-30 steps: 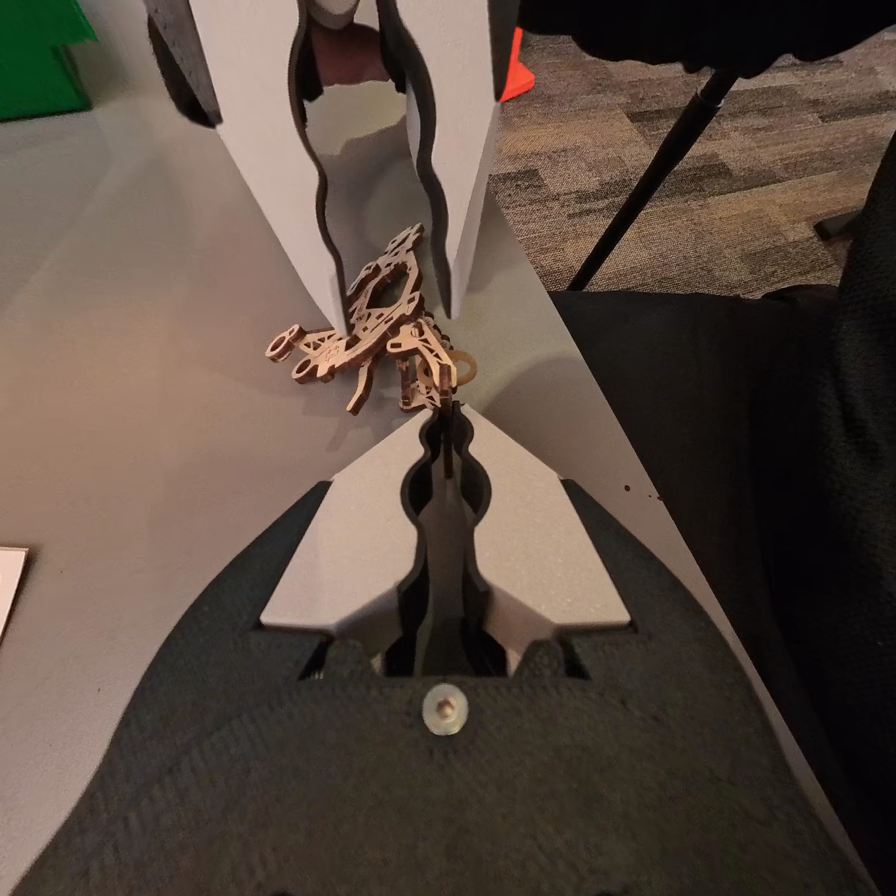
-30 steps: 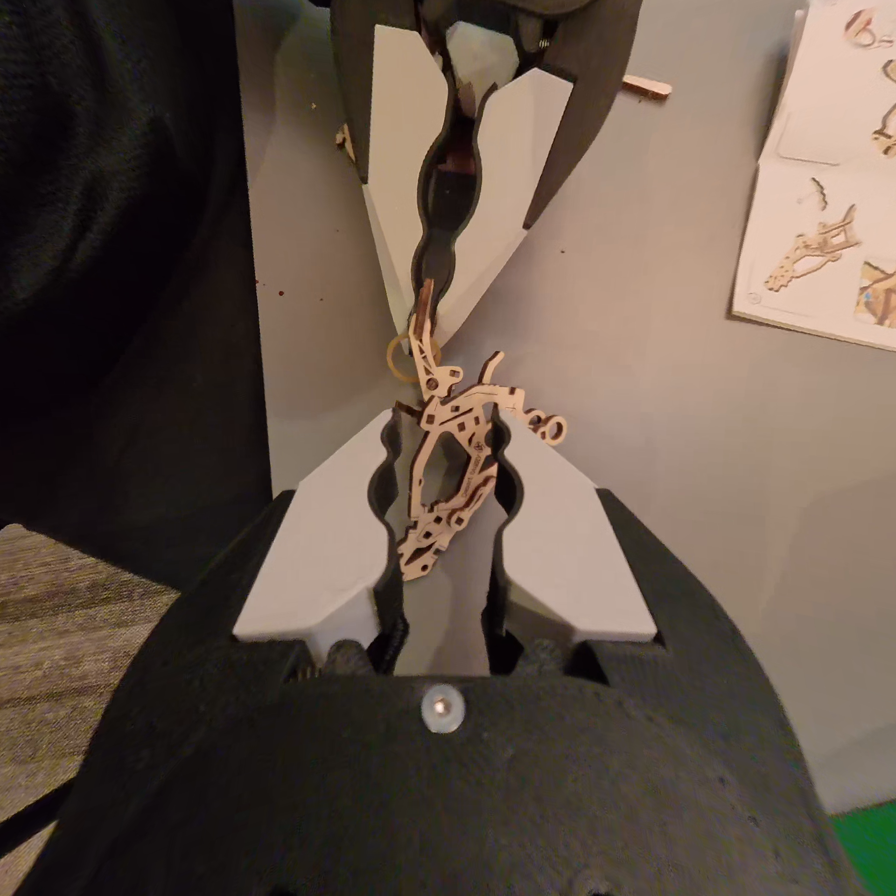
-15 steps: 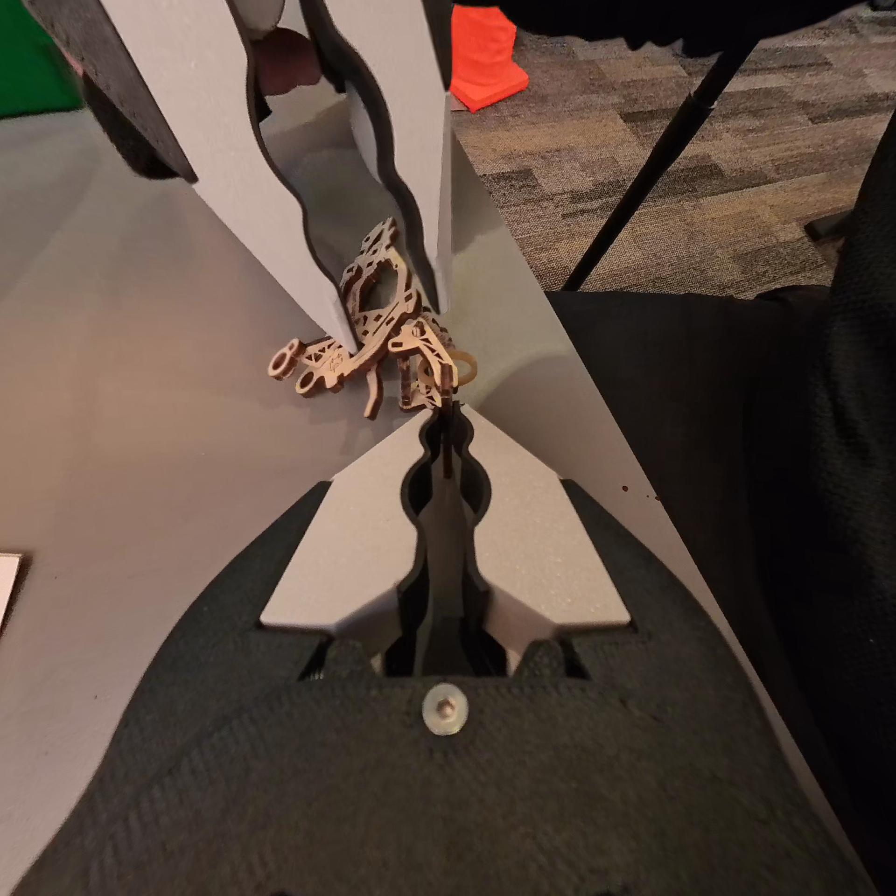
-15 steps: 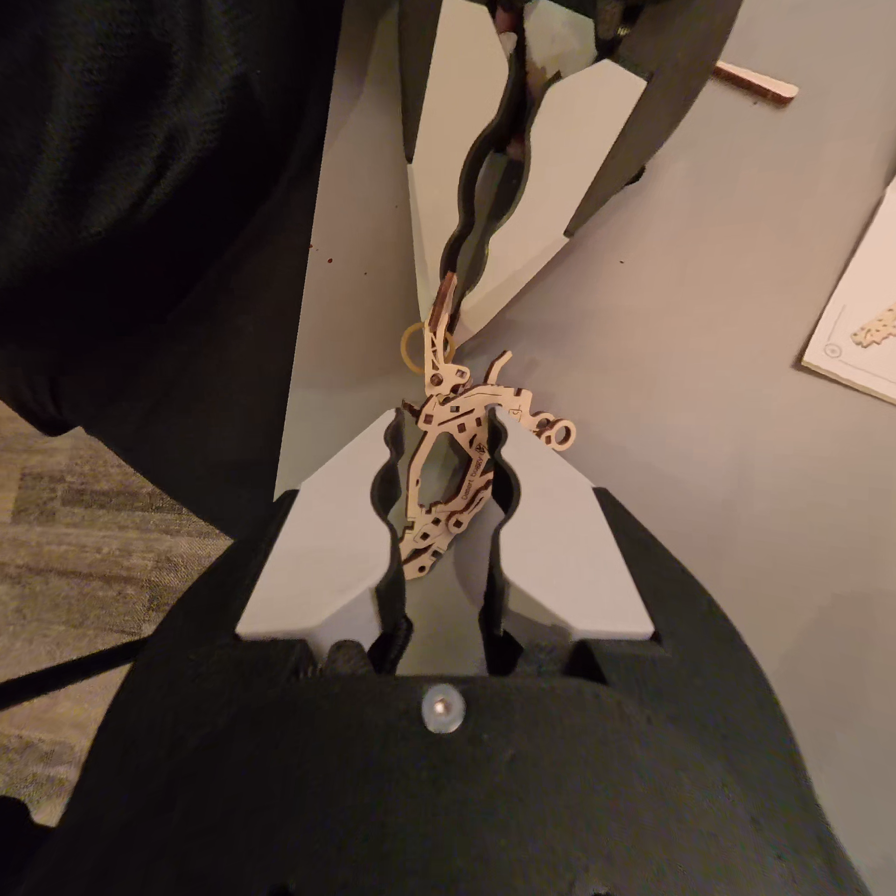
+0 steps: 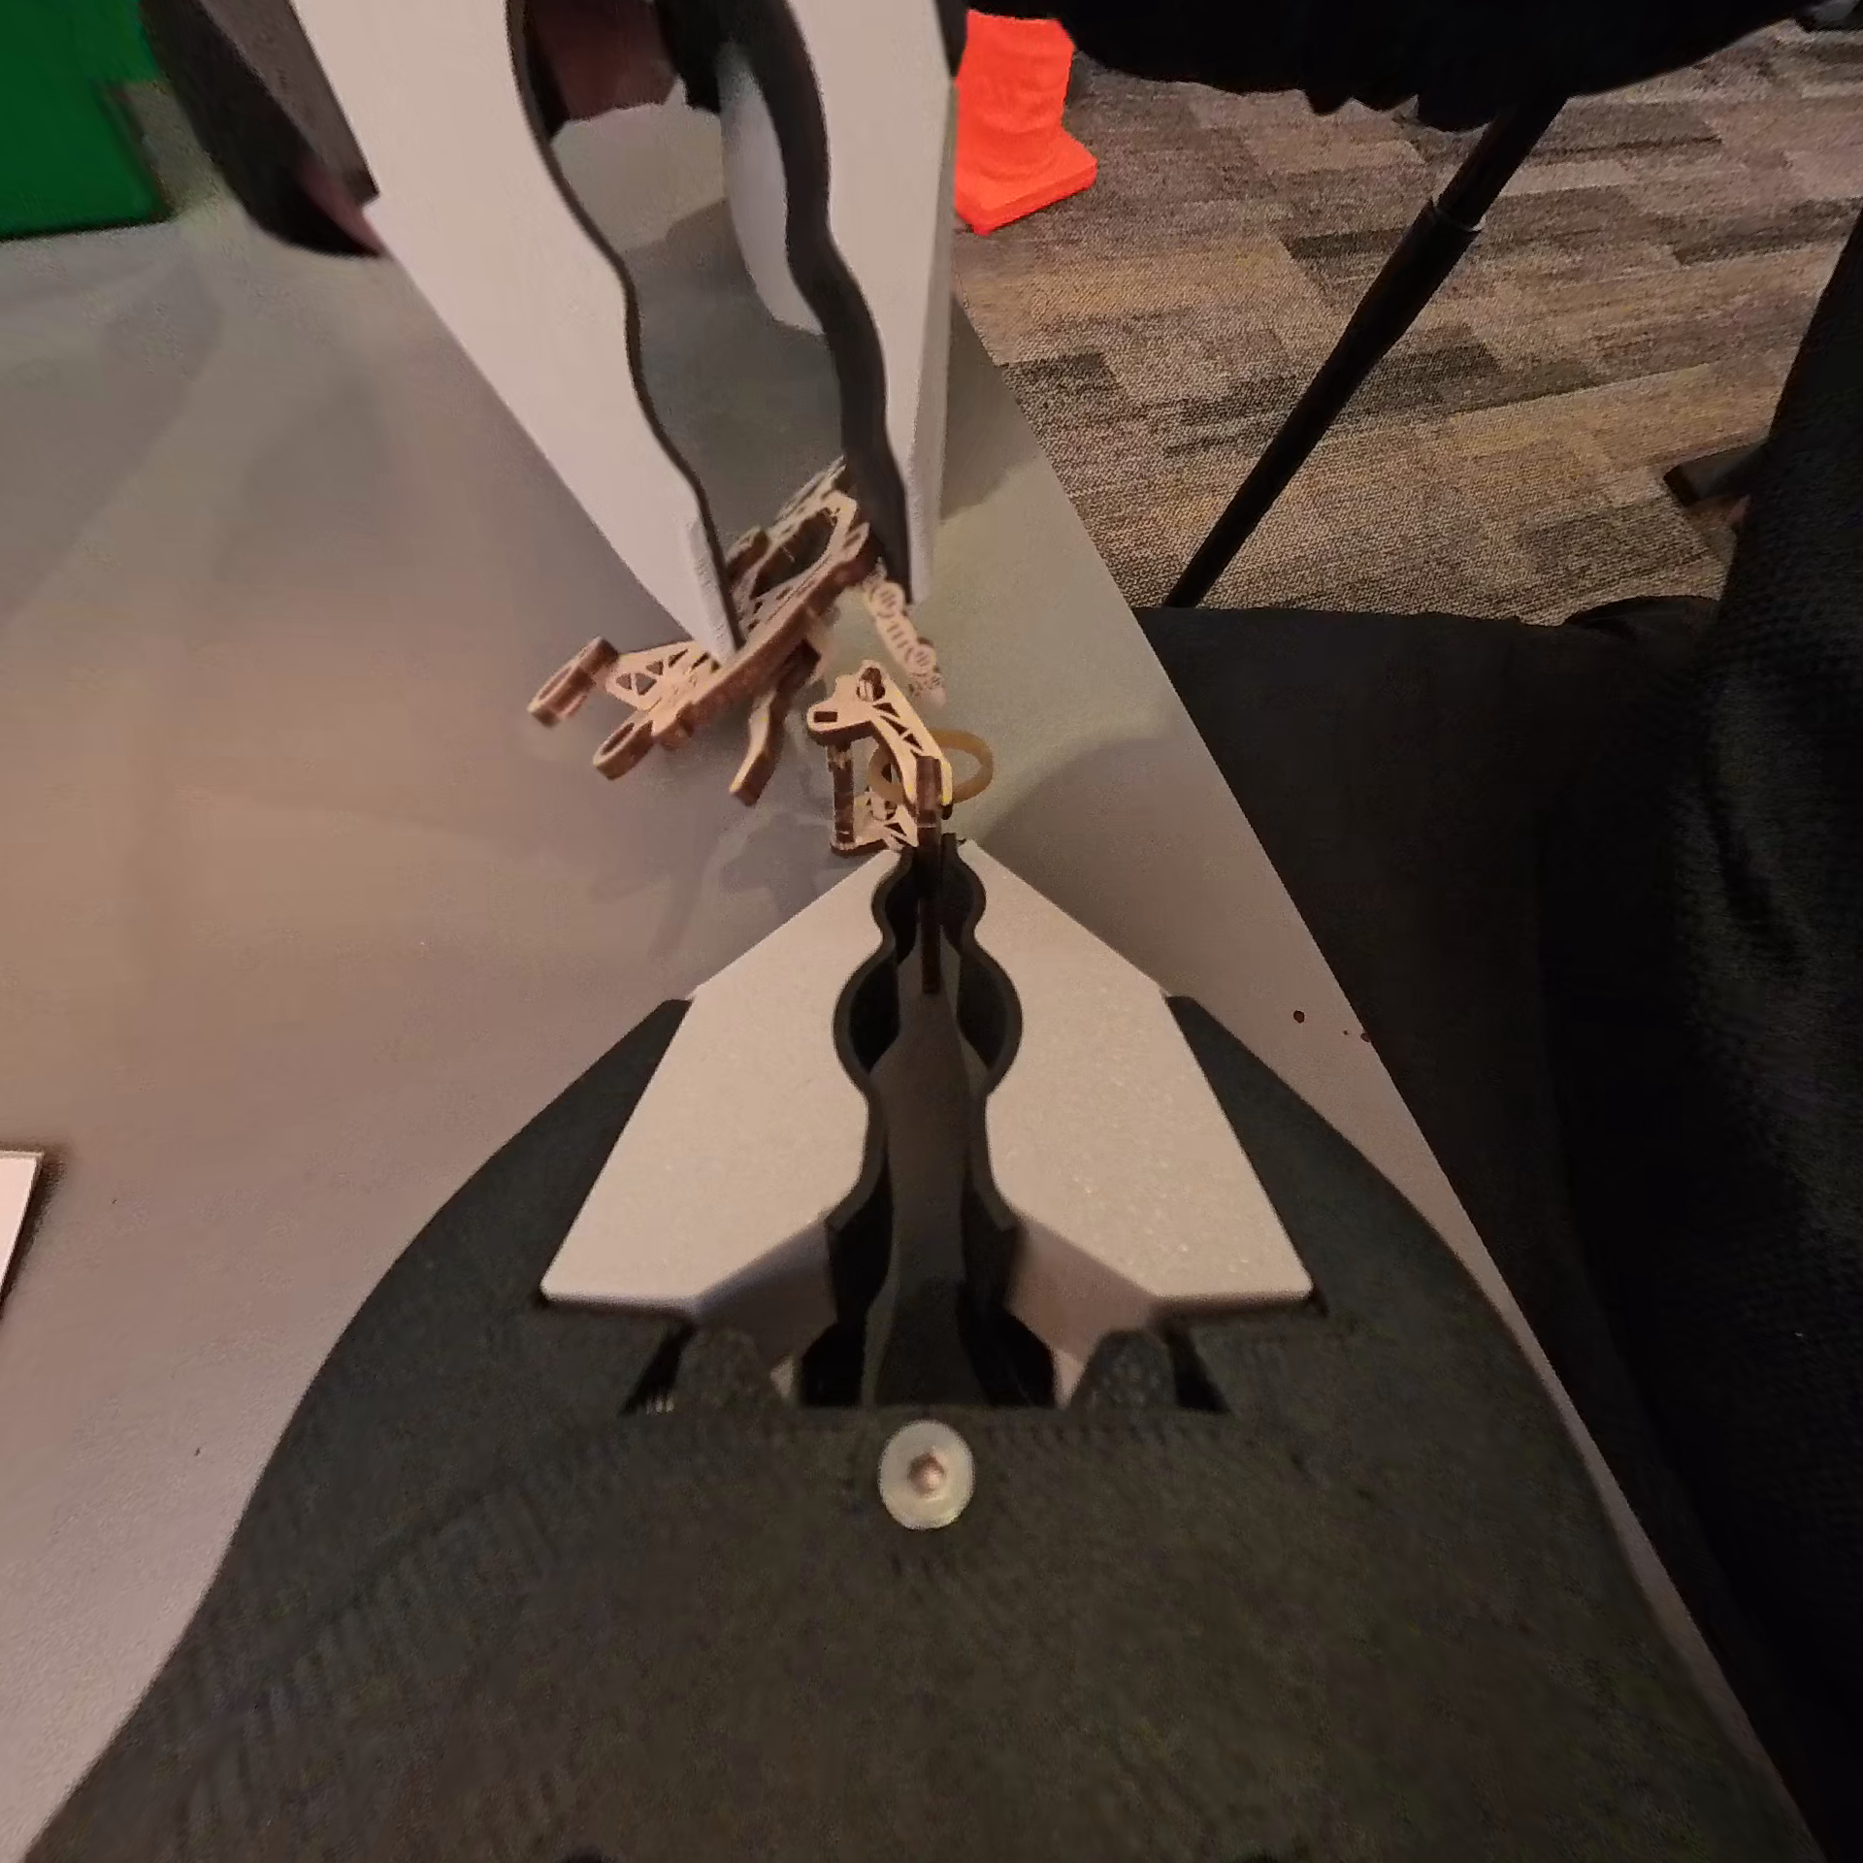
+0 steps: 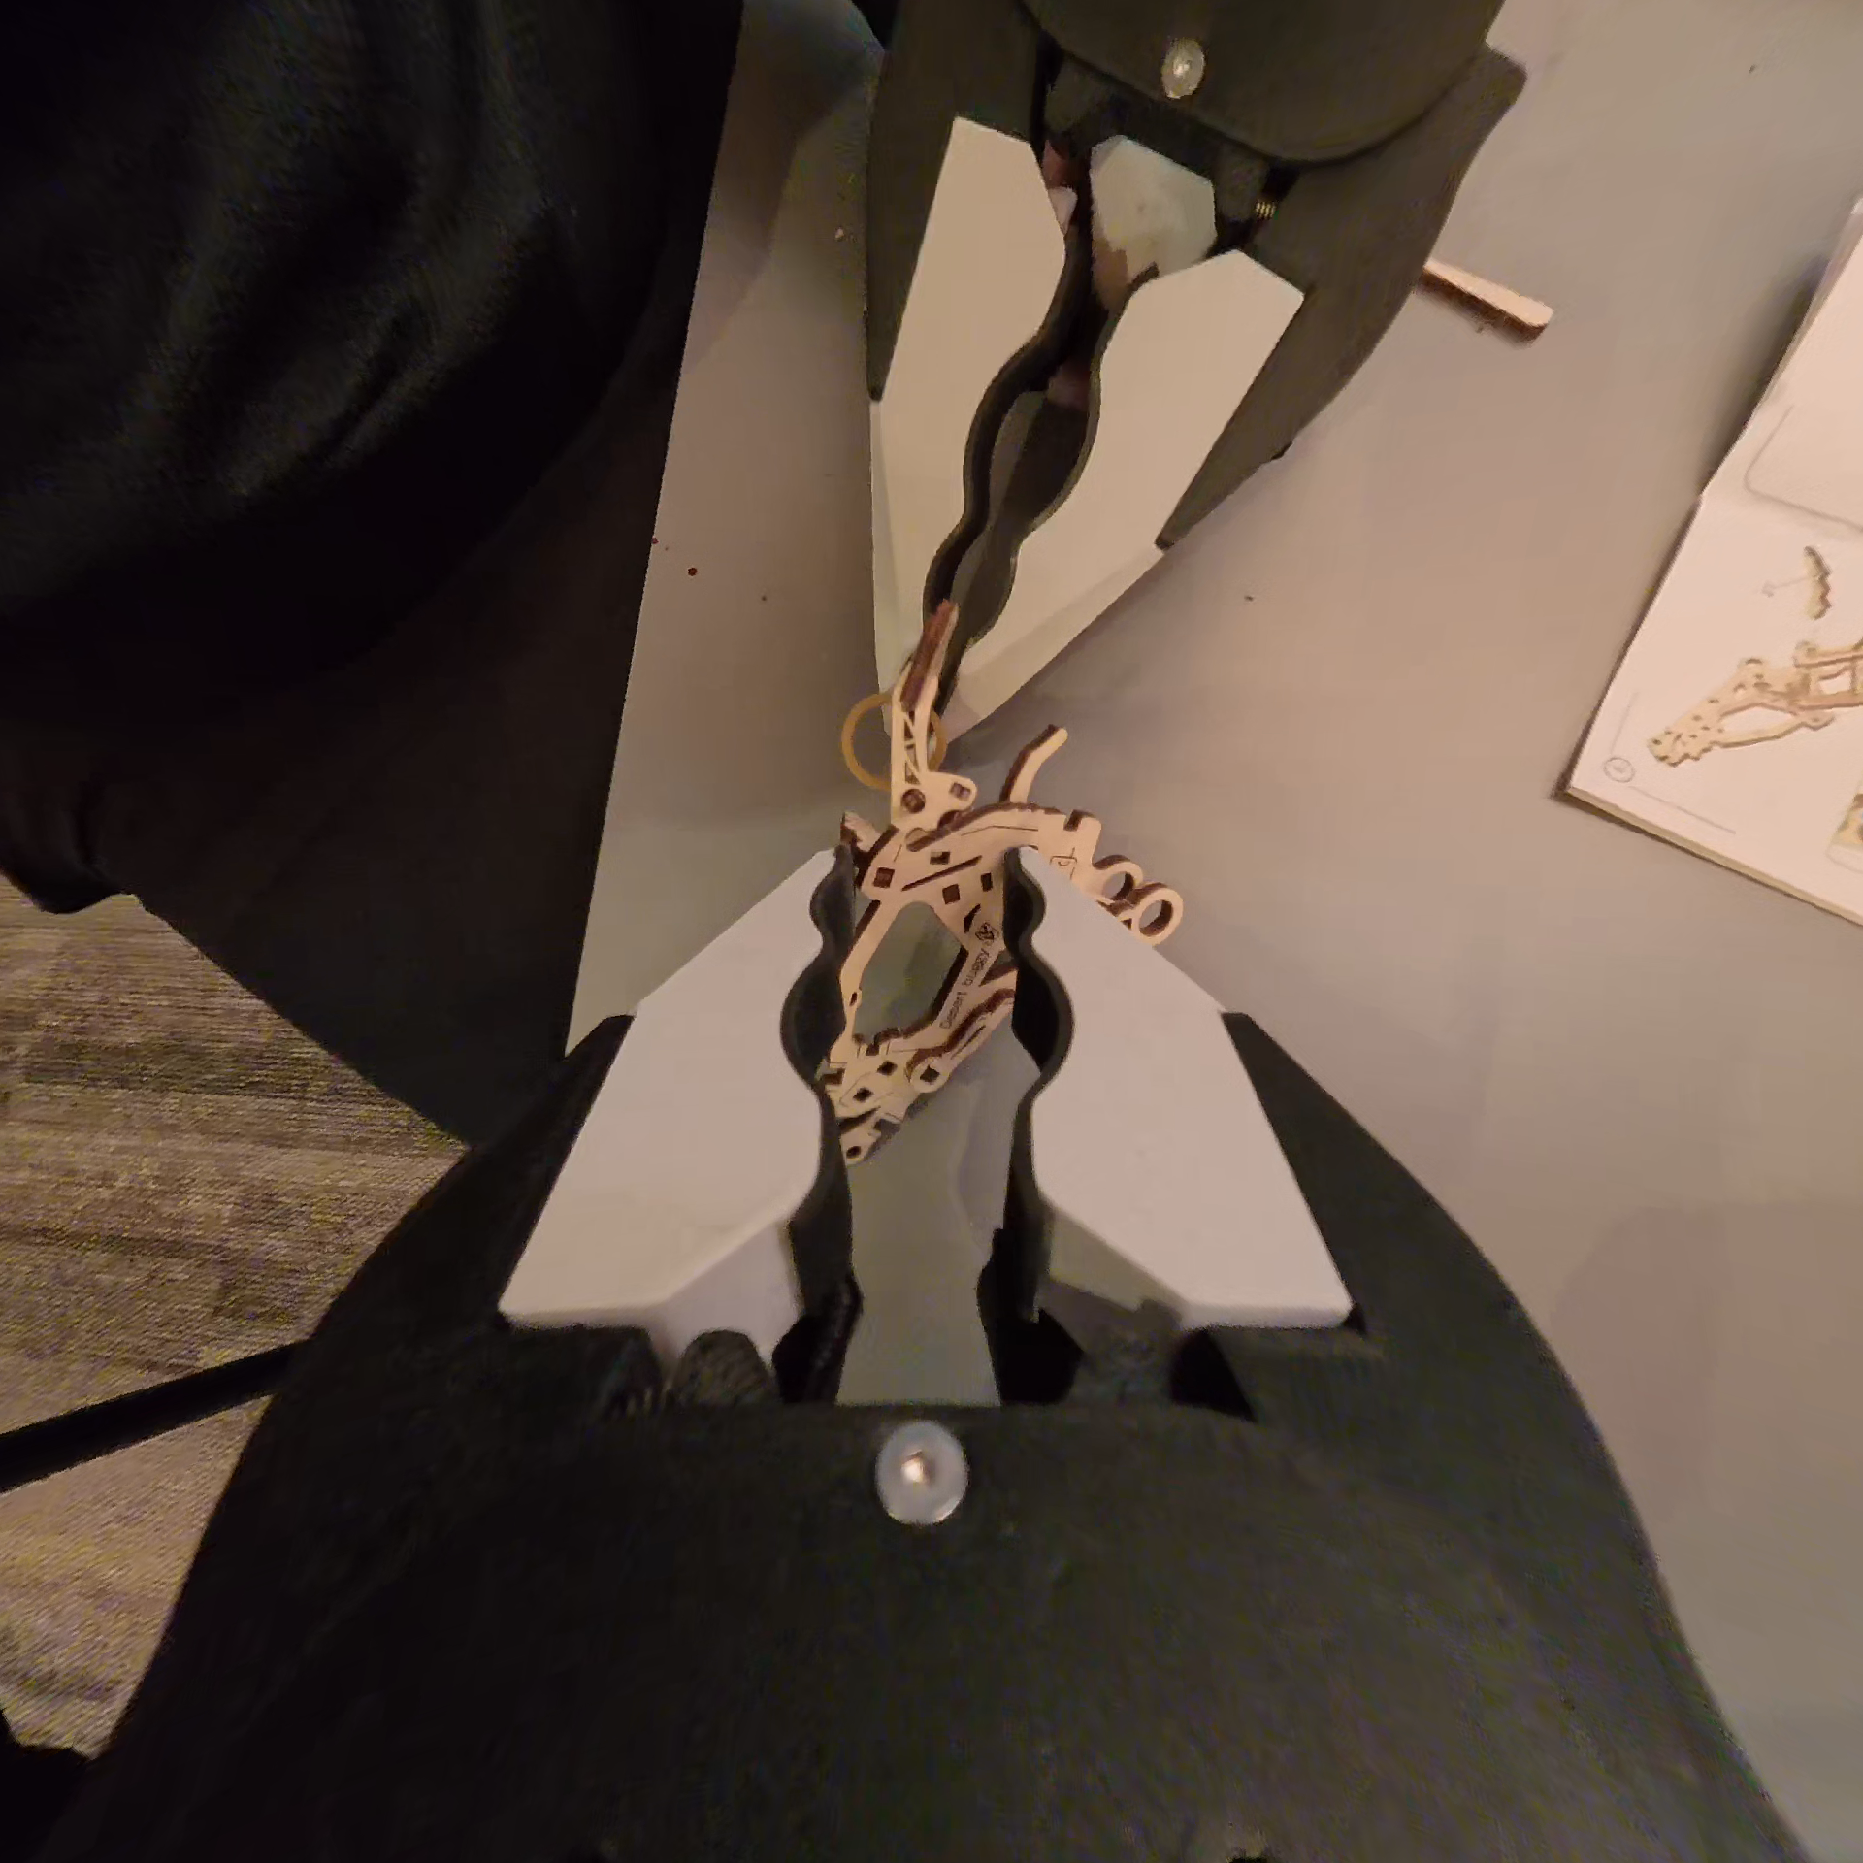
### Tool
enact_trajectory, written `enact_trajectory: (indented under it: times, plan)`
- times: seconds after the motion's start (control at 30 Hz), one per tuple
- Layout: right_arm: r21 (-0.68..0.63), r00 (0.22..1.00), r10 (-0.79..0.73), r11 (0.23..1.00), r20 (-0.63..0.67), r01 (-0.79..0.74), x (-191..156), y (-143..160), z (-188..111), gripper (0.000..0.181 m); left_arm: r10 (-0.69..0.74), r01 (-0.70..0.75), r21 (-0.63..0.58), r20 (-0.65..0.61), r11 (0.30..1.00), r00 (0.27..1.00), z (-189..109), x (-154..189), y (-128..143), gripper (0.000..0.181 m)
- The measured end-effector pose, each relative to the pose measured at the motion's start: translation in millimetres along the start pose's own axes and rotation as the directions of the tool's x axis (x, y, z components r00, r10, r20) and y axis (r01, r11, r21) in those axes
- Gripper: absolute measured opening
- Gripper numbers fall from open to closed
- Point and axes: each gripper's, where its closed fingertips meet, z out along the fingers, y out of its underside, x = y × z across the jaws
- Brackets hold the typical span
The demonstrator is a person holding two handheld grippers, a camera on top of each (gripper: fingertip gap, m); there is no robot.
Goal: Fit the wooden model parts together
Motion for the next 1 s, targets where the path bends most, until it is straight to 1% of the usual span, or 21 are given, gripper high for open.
enact_trajectory:
  times: [0.03, 0.13, 0.33, 0.47, 0.57, 0.77, 1.0]
  plan:
    - [0.002, 1.0, -0.012, 1.0, -0.012, 0.012, -1.6, -2.5, -0.3, 0.026, 0.001, -0.001, 0.0, 0.0, 1.0, 1.0, 0.0, 0.0, 0.0, 0.002]
    - [-0.005, 0.997, -0.052, 0.999, -0.05, 0.051, -4.6, -7.5, 0.9, 0.026, 0.004, -0.004, -0.001, 0.001, 1.0, 1.0, 0.1, 0.5, 0.1, 0.002]
    - [-0.102, 0.98, -0.125, 0.989, -0.156, 0.109, -0.7, -3.2, -1.0, 0.026, 0.0, 0.0, 0.0, 0.001, 1.0, 1.0, 0.1, 0.1, 0.0, 0.002]
    - [-0.101, 0.978, -0.122, 0.989, -0.166, 0.107, 0.1, -3.1, -0.3, 0.026, 0.001, -0.001, 0.0, 0.002, 1.0, 1.0, 0.1, 0.2, 0.0, 0.002]
    - [-0.136, 0.973, -0.141, 0.984, -0.181, 0.117, 2.5, 1.4, 5.7, 0.026, 0.002, -0.002, 0.0, 0.004, 1.0, 1.0, 0.0, 0.3, 0.0, 0.002]
    - [-0.108, 0.976, -0.13, 0.988, -0.174, 0.113, -1.0, -3.4, 9.3, 0.026, -0.001, 0.001, 0.0, 0.0, 1.0, 1.0, 0.2, 0.5, 0.0, 0.002]
    - [-0.097, 0.969, -0.128, 0.989, -0.209, 0.11, -3.4, -3.9, 9.4, 0.026, 0.0, 0.001, -0.002, 0.002, 1.0, 1.0, 0.2, 0.4, 0.2, 0.002]
